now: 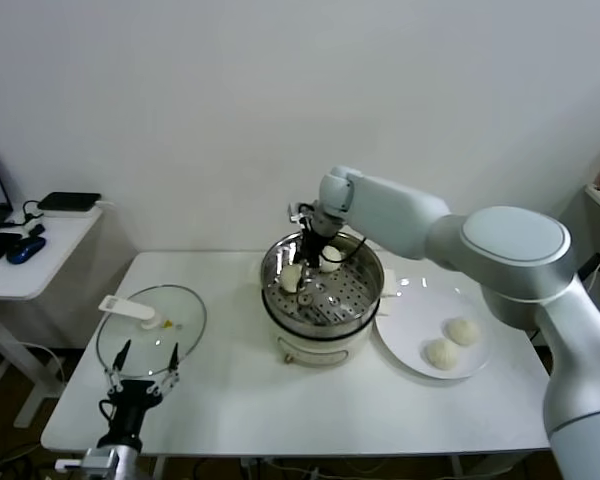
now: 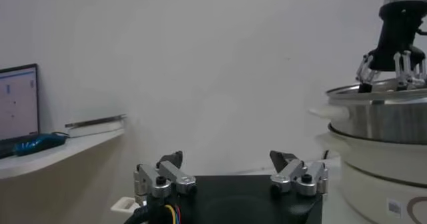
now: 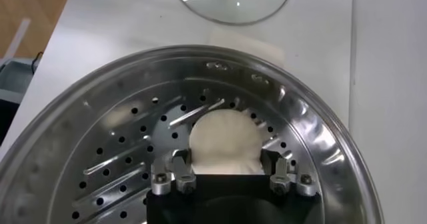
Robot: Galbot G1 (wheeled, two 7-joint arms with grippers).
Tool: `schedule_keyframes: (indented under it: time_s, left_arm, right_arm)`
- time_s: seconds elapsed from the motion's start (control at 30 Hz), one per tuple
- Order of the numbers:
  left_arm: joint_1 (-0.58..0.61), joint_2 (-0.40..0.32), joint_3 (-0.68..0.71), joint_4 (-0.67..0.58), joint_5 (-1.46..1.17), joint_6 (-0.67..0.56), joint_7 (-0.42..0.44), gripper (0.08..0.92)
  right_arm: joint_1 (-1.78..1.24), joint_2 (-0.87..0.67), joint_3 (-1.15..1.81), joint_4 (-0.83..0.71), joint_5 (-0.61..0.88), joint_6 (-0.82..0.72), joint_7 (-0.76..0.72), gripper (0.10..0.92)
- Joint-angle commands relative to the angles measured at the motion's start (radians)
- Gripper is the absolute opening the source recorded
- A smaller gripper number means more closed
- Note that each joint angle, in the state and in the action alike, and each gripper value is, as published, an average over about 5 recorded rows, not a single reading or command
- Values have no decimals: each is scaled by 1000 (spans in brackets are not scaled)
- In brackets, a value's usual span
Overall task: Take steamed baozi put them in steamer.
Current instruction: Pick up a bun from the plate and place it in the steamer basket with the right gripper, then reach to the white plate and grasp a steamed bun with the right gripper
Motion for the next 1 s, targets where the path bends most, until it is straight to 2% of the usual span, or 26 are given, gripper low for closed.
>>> schedule_keyframes:
  time_s: [0.03,0.17,0.37,0.47,0.67,1.0]
  left_arm:
    - [-1,-4,3,2,3,1,0,823]
    - [0,-5,4,1,4,2,0,823]
    - [0,-7,3,0,5,2,0,823]
    - [1,-9,3,-2,6,2,0,823]
    - [5,-13,4,-9,5,2,0,823]
    - [19,-5,7,-26,1,3,0,823]
  right_arm:
    - [-15,14,12,-17,-14,1,5,671]
    - [-13,10,13,-10,-17,1,8,681]
    - [-1,-9,19,12,-21,-2,7,798]
    - [29,-39,11,50,-8,-4,1,819]
    - [183,-174,-81,246,104,-3,-13,823]
    - [422,-502,-204,579,150,30,-18,823]
